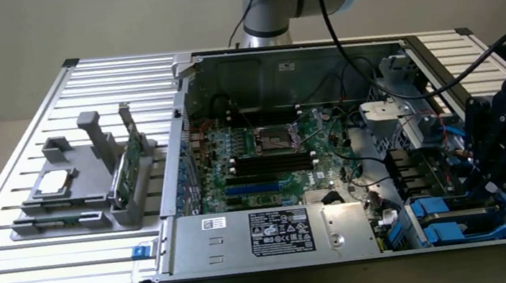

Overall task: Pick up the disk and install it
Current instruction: 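Insert the first disk wire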

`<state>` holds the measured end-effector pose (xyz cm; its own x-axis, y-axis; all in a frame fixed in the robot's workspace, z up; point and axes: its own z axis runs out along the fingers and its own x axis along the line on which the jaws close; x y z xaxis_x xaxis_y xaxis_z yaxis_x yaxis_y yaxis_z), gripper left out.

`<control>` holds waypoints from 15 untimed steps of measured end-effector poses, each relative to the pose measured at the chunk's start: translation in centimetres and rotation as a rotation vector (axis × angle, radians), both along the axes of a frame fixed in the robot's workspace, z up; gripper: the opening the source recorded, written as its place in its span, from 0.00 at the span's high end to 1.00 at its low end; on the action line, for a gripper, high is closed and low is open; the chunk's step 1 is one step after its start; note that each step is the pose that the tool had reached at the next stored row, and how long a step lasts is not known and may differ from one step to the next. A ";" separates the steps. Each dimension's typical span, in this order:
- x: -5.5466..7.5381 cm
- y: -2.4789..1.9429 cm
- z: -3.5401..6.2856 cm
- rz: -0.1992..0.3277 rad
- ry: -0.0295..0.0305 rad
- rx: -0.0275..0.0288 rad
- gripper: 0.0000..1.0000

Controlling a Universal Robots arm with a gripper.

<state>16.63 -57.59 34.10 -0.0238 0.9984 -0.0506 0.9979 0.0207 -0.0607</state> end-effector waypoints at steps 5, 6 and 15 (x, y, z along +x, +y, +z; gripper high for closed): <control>0.0 0.01 -0.11 0.000 -0.0044 -0.0021 0.84; 0.0 0.02 -0.14 -0.001 -0.0057 -0.0024 0.84; -0.2 0.04 -0.33 -0.002 -0.0146 -0.0047 0.84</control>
